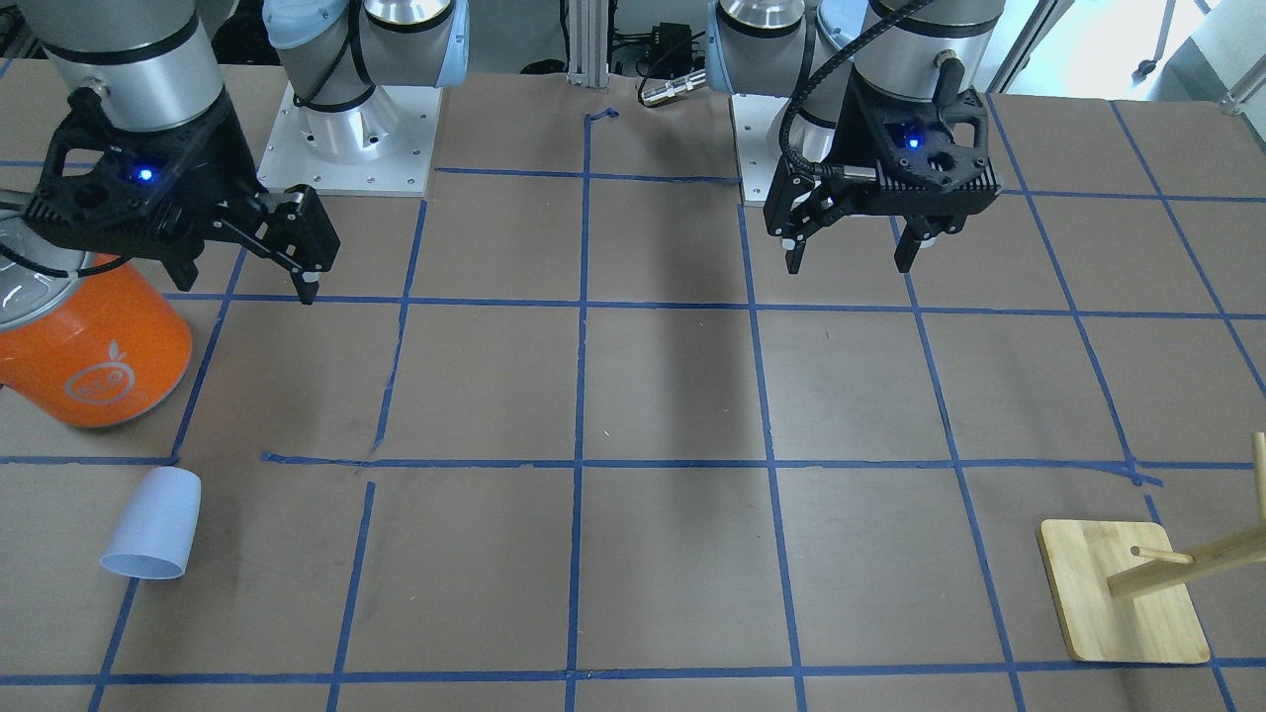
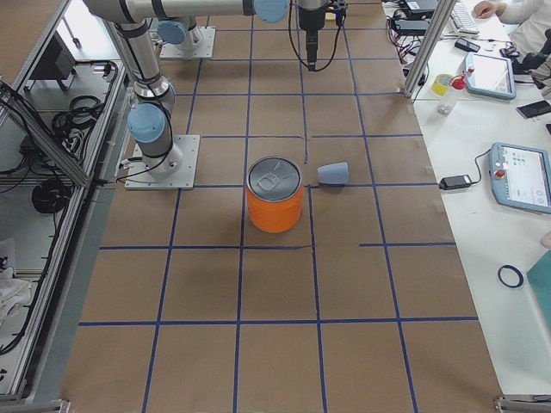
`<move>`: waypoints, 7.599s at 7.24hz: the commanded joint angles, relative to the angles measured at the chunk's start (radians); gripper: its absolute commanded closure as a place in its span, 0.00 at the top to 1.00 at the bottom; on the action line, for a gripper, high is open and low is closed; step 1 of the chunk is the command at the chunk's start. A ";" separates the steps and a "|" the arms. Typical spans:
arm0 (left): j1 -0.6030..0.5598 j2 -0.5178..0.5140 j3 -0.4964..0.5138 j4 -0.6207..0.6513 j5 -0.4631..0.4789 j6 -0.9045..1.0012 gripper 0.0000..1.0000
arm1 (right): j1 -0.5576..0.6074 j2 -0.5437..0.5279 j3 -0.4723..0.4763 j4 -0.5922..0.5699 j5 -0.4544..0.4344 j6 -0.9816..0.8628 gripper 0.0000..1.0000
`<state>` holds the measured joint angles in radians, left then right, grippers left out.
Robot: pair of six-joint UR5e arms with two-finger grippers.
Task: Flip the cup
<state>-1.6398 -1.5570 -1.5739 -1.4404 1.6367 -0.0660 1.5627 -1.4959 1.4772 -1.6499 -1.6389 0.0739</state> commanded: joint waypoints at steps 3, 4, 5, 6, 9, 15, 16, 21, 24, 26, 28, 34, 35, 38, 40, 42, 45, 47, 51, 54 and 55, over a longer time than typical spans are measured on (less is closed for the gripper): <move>0.000 0.000 0.000 0.000 0.000 0.000 1.00 | -0.182 0.216 -0.021 -0.221 -0.006 -0.142 1.00; 0.000 0.000 0.000 -0.001 0.000 0.000 1.00 | -0.199 0.256 -0.020 -0.276 -0.013 -0.201 1.00; 0.000 0.000 0.000 -0.002 0.000 0.000 1.00 | -0.219 0.288 -0.014 -0.347 -0.010 -0.279 1.00; 0.000 0.000 0.000 -0.002 0.000 0.000 1.00 | -0.230 0.334 -0.008 -0.378 -0.009 -0.296 1.00; 0.000 0.000 0.000 0.000 0.000 0.000 1.00 | -0.265 0.402 0.009 -0.438 -0.001 -0.325 1.00; 0.000 0.000 0.000 0.000 0.000 0.000 1.00 | -0.290 0.505 0.037 -0.459 0.040 -0.344 1.00; 0.000 0.000 0.000 -0.001 0.000 0.000 1.00 | -0.290 0.499 0.064 -0.472 0.031 -0.364 1.00; -0.002 0.000 0.000 -0.001 0.000 0.000 1.00 | -0.291 0.520 0.075 -0.508 0.036 -0.372 1.00; -0.002 0.000 0.000 -0.002 0.000 0.000 1.00 | -0.293 0.554 0.075 -0.564 0.024 -0.376 1.00; -0.002 0.000 -0.002 0.000 0.000 0.000 1.00 | -0.293 0.550 0.084 -0.558 0.034 -0.373 1.00; -0.002 0.000 -0.002 -0.002 0.000 0.000 1.00 | -0.293 0.546 0.084 -0.553 0.022 -0.376 0.77; 0.008 0.002 -0.002 0.008 0.000 -0.002 1.00 | -0.259 0.412 0.094 -0.446 0.030 -0.419 0.08; 0.008 0.002 -0.005 0.008 0.000 -0.002 1.00 | -0.216 0.381 0.094 -0.444 0.060 -0.440 0.08; 0.008 0.002 -0.003 0.008 0.000 -0.002 1.00 | -0.020 0.303 0.094 -0.455 0.093 -0.483 0.00; 0.008 0.002 -0.003 0.008 0.000 -0.002 1.00 | 0.081 0.277 0.094 -0.465 0.165 -0.488 0.00; 0.008 0.002 -0.003 0.008 0.000 -0.002 1.00 | 0.181 0.284 0.095 -0.575 0.202 -0.453 0.00; 0.008 0.002 -0.005 0.008 0.000 -0.002 1.00 | 0.275 0.331 0.101 -0.600 0.182 -0.697 0.00; 0.008 0.002 -0.003 0.008 0.000 -0.002 1.00 | 0.331 0.367 0.101 -0.597 0.177 -0.846 0.00; 0.008 0.002 -0.003 0.008 0.000 -0.002 1.00 | 0.399 0.460 0.115 -0.694 0.087 -1.225 0.00; 0.008 0.002 -0.003 0.008 0.000 -0.002 1.00 | 0.404 0.465 0.130 -0.689 0.048 -1.318 0.00; 0.008 0.002 -0.003 0.008 0.000 -0.002 1.00 | 0.407 0.470 0.150 -0.694 0.051 -1.318 0.00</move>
<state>-1.6322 -1.5554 -1.5769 -1.4327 1.6368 -0.0675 1.9671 -1.0310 1.6100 -2.3408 -1.5828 -1.2322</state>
